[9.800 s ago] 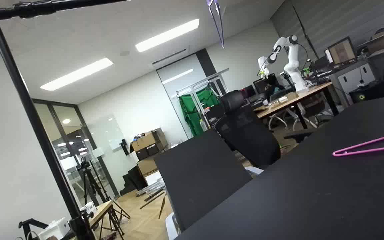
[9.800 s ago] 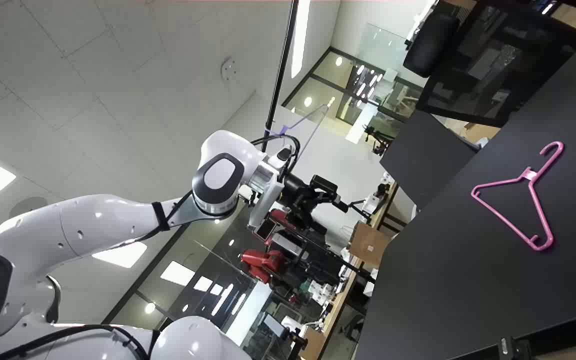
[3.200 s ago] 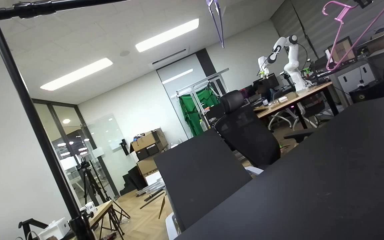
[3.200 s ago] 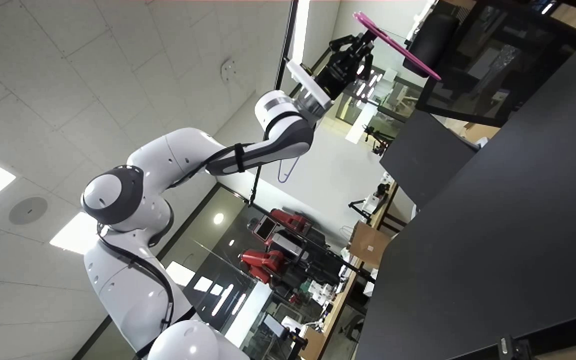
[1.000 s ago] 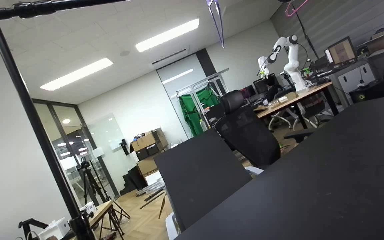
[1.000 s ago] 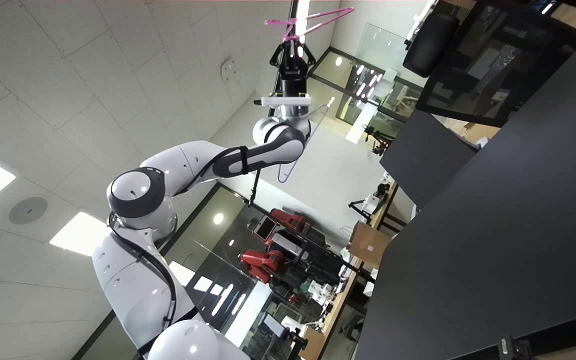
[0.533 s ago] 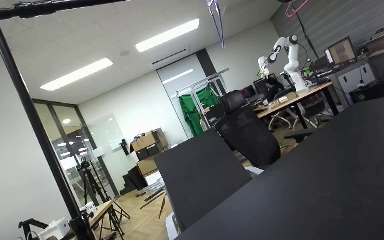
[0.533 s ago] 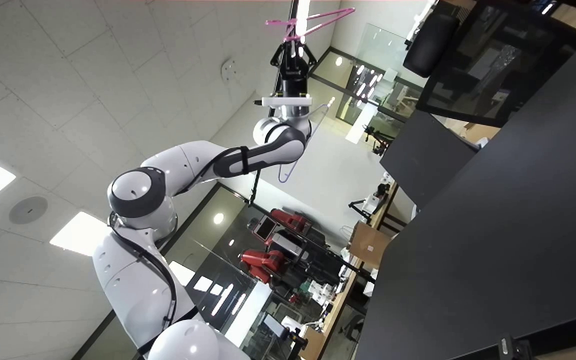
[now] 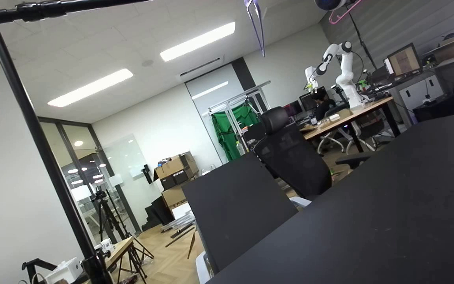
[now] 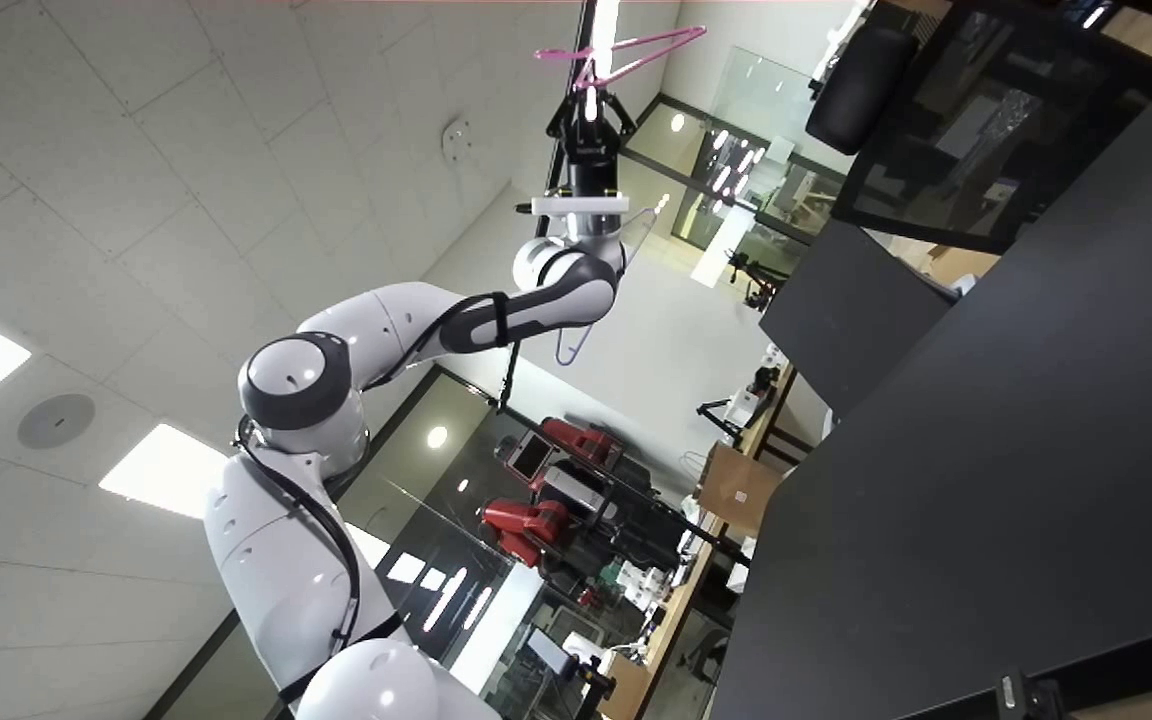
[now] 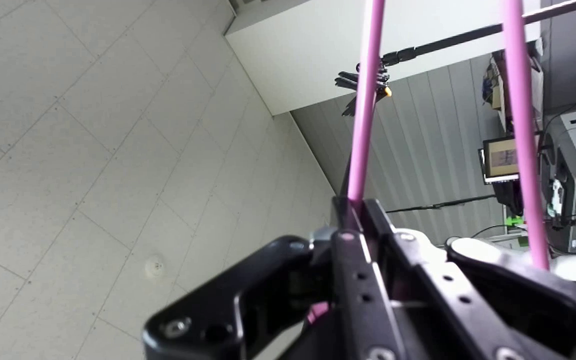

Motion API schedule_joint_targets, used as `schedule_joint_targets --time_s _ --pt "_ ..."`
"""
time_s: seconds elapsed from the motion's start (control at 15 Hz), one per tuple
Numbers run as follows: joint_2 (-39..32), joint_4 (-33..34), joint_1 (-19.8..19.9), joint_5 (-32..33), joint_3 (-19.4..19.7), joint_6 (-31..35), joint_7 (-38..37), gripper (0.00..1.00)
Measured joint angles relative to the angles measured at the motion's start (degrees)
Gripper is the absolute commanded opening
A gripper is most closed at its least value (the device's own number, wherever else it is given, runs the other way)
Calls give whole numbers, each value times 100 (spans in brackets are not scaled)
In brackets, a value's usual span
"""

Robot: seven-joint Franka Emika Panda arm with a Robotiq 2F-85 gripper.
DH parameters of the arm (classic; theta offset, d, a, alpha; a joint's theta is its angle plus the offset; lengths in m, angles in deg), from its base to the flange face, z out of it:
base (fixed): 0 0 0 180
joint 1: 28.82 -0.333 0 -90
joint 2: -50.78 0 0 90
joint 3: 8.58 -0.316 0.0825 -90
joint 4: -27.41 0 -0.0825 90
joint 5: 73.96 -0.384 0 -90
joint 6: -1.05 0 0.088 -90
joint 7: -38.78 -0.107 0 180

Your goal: Hang the pink coat hanger on the rod

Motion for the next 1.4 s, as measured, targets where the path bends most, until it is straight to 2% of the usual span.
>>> schedule_joint_targets --time_s 0.93,1.4 --pt "-961 1351 -47 -13 -40 -94 31 2" --pt "-1294 1760 -24 -13 -6 -100 99 2"
